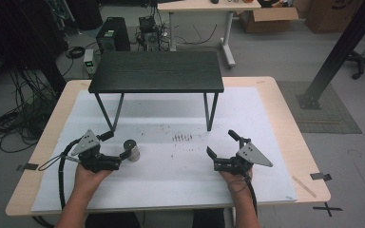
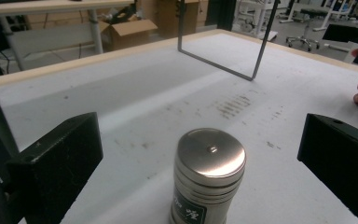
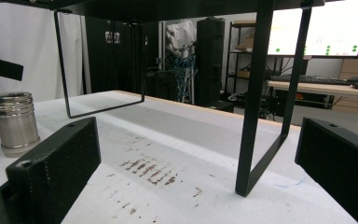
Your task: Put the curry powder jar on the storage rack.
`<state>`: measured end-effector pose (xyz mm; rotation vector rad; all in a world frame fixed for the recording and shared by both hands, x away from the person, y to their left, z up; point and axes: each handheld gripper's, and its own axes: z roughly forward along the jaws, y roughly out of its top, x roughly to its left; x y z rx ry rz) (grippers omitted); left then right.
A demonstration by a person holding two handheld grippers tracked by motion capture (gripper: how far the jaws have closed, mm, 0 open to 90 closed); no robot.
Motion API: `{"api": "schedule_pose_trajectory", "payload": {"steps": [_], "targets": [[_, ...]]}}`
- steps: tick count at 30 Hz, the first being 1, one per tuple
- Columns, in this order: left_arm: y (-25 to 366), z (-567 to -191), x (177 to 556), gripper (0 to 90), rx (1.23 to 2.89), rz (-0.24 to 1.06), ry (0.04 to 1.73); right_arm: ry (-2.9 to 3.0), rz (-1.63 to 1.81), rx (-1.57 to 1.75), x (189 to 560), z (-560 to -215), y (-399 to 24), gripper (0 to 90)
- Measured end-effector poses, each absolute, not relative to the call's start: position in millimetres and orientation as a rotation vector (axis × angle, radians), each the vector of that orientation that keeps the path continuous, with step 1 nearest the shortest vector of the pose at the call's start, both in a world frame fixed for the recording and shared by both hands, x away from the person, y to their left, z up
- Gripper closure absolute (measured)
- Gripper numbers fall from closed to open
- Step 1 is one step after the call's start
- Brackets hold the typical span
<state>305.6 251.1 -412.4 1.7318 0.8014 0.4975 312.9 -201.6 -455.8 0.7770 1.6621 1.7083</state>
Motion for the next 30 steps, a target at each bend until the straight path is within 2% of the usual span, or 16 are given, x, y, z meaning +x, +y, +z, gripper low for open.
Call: {"api": "schedule_pose_trajectory", "payload": {"steps": [30], "targets": [[235.6,-425.2,324.5,2.1,1.849,0.414,0.832,1.665,1.71,0.783,313.5,-455.8,-201.8,0.0]]}}
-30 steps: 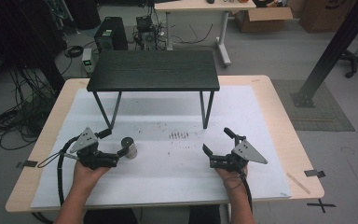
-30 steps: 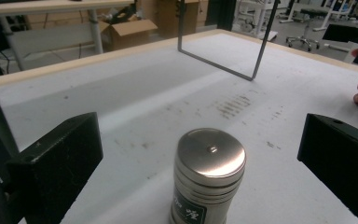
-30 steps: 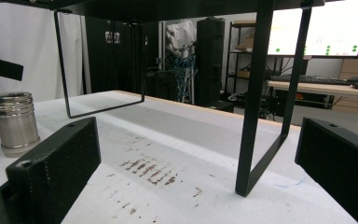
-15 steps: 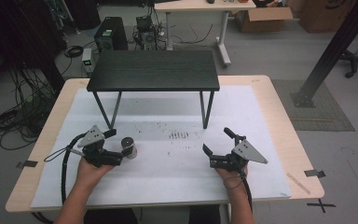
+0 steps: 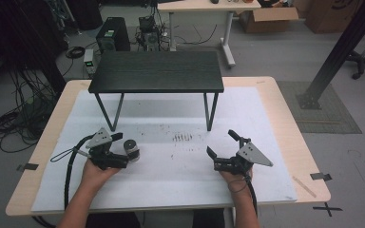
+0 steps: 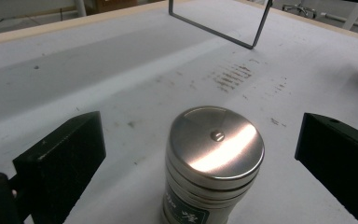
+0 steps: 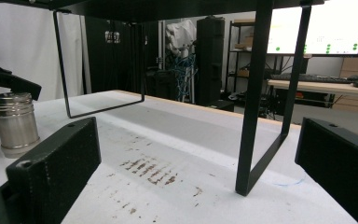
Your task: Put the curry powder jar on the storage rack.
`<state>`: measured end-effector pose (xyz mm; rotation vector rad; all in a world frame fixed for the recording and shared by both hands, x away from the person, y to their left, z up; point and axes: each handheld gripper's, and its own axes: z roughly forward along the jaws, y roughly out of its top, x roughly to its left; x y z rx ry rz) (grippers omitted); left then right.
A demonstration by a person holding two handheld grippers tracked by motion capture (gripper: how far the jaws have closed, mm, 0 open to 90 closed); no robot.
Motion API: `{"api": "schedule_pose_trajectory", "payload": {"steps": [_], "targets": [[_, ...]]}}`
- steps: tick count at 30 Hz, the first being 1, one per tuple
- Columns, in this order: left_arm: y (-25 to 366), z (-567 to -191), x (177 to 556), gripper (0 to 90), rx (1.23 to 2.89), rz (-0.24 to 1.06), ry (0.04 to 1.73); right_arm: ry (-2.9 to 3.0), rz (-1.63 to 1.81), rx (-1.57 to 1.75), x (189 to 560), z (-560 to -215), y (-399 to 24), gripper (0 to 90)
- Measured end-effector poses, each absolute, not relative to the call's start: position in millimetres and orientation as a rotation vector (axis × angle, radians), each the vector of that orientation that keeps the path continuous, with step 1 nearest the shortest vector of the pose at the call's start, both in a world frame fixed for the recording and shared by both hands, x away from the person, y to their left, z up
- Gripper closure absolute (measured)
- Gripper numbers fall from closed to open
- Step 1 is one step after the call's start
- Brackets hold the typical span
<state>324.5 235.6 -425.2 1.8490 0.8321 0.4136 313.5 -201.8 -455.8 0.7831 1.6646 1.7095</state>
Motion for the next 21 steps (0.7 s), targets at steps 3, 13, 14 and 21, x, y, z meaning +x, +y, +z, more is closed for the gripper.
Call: {"api": "schedule_pose_trajectory", "payload": {"steps": [3,13,14,21], "targets": [[235.4,-425.9,325.0,4.0,1.853,0.403,0.828,1.664,1.71,0.783,313.5,-455.8,-201.9,0.0],[235.3,-429.0,327.4,14.5,1.871,0.366,0.827,1.664,1.709,0.783,313.5,-455.8,-201.9,0.0],[235.3,-429.0,327.4,16.2,1.871,0.366,0.827,1.664,1.709,0.783,313.5,-455.8,-201.9,0.0],[233.8,-431.5,327.4,24.6,1.894,0.364,0.814,1.664,1.709,0.783,313.4,-455.8,-201.9,0.0]]}}
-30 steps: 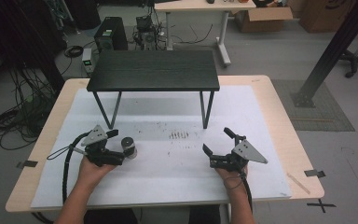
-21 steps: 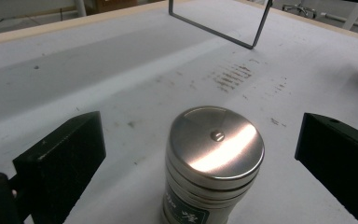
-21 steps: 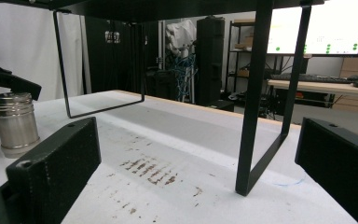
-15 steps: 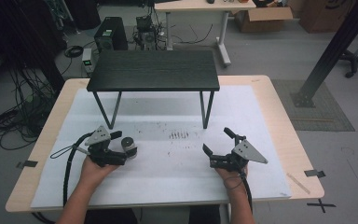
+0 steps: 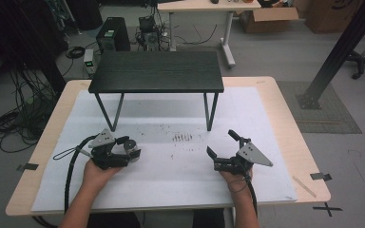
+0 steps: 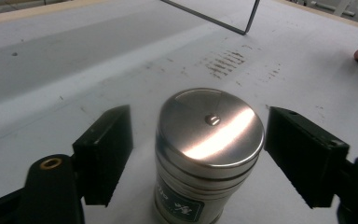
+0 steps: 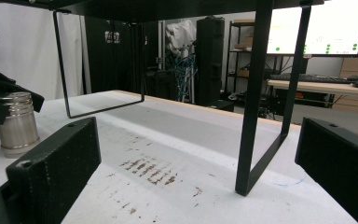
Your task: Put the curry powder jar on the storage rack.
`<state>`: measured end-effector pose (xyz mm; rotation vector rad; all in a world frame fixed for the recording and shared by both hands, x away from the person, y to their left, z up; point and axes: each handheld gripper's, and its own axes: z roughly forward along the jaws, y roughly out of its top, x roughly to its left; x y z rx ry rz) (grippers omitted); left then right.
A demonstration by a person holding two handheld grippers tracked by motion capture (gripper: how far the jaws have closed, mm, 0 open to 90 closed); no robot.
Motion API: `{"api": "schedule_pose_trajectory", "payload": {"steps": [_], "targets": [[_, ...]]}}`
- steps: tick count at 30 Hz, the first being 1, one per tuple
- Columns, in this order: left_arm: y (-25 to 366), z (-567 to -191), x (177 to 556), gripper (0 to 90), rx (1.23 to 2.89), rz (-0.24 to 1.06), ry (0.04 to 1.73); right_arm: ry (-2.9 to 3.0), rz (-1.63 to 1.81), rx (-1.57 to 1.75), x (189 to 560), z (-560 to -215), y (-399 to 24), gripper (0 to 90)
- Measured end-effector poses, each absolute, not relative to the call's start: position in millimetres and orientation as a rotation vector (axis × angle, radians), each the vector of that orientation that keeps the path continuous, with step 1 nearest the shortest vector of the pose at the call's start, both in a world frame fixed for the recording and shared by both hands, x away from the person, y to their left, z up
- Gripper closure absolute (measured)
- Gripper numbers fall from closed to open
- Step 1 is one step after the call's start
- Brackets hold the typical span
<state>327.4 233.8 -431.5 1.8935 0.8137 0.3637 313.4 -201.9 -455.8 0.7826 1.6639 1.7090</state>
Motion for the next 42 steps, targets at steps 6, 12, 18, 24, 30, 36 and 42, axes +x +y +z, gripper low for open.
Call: {"api": "schedule_pose_trajectory", "payload": {"steps": [6,12,18,24,30,36,42], "targets": [[233.5,-432.3,328.3,28.9,1.893,0.37,0.809,1.664,1.709,0.784,313.5,-455.8,-201.8,0.0],[234.1,-433.6,327.9,34.4,1.911,0.378,0.797,1.666,1.708,0.786,313.6,-455.7,-201.7,0.0],[233.9,-434.1,327.1,40.0,1.918,0.39,0.786,1.666,1.707,0.786,313.7,-455.7,-201.7,0.0],[234.6,-433.8,326.1,48.1,1.92,0.404,0.768,1.667,1.706,0.785,313.6,-455.7,-201.6,0.0],[236.1,-431.7,323.9,48.8,1.931,0.429,0.753,1.667,1.706,0.784,313.5,-455.7,-201.6,0.0],[241.9,-423.2,321.0,48.8,1.897,0.411,0.729,1.668,1.705,0.784,313.6,-455.7,-201.5,0.0],[247.6,-412.5,320.0,48.8,1.87,0.389,0.752,1.667,1.704,0.781,313.5,-455.7,-201.4,0.0]]}}
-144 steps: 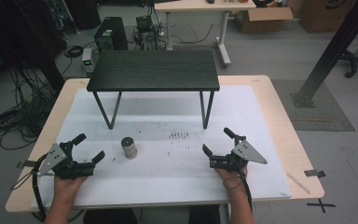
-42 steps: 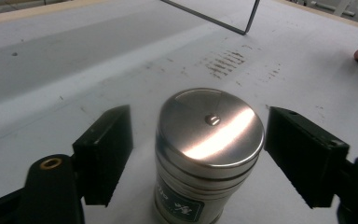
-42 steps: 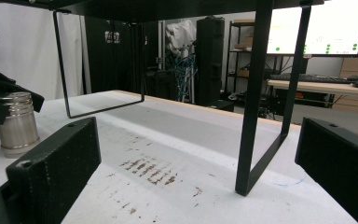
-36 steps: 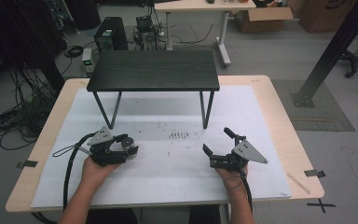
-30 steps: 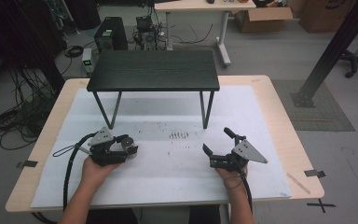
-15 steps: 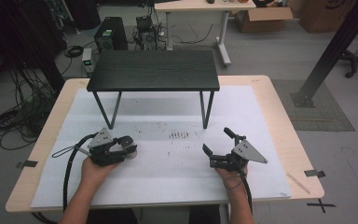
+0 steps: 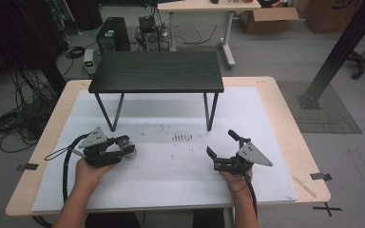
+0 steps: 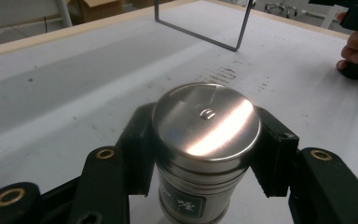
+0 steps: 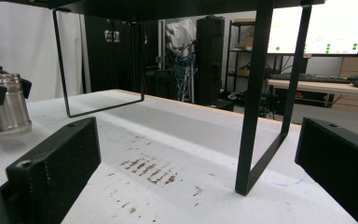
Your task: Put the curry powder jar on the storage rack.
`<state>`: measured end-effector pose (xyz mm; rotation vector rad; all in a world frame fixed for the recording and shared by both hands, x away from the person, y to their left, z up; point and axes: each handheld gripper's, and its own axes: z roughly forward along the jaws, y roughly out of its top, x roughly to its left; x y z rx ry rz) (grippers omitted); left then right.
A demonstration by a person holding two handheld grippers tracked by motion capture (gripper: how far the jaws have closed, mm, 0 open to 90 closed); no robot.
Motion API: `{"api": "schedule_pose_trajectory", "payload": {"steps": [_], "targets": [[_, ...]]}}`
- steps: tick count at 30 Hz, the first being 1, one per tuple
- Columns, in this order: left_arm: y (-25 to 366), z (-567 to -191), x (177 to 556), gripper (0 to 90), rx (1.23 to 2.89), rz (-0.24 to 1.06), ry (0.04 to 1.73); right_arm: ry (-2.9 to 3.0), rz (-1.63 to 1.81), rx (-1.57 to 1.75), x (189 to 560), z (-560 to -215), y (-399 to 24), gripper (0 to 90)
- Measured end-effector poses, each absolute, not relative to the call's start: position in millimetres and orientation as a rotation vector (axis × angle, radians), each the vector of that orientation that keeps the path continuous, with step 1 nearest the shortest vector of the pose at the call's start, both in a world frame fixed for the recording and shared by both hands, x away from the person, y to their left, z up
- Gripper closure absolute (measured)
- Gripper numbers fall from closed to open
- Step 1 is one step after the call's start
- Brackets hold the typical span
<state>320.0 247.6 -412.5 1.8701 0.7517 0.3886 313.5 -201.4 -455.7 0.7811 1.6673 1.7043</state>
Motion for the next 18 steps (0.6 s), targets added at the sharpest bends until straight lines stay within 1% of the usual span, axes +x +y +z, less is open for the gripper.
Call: {"api": "schedule_pose_trajectory", "payload": {"steps": [7,18], "targets": [[248.6,-382.6,318.4,48.8,1.89,0.4,0.693,1.667,1.704,0.781,313.5,-455.7,-201.4,0.0],[247.8,-343.2,323.7,48.9,1.907,0.36,0.64,1.665,1.705,0.779,313.3,-455.7,-201.4,0.0]]}}
